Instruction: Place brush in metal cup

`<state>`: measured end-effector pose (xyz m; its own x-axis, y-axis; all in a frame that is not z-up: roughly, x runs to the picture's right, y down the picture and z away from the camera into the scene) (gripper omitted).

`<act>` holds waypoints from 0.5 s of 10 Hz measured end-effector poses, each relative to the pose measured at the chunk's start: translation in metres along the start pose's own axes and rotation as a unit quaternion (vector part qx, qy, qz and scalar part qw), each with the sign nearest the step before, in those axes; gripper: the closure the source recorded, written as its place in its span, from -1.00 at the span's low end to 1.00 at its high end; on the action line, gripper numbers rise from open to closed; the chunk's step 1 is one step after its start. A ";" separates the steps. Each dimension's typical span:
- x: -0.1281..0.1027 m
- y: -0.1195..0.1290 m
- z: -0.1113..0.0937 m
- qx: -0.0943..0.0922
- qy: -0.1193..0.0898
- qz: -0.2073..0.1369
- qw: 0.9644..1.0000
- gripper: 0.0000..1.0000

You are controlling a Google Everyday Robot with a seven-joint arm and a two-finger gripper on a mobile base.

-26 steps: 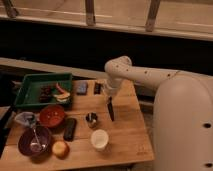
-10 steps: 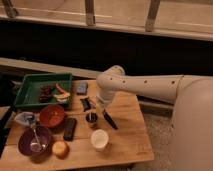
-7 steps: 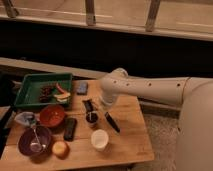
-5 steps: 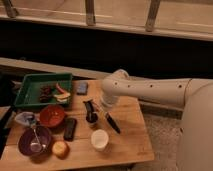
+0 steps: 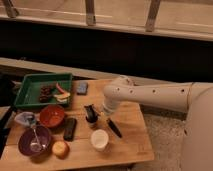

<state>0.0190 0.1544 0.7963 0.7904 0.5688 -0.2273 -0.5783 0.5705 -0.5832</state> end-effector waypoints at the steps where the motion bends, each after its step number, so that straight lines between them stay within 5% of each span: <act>1: 0.004 0.002 0.001 -0.002 0.000 0.002 1.000 1.00; 5: 0.007 0.013 0.008 -0.018 -0.005 -0.001 1.000 0.89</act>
<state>0.0160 0.1704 0.7935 0.7889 0.5741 -0.2190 -0.5694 0.5491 -0.6117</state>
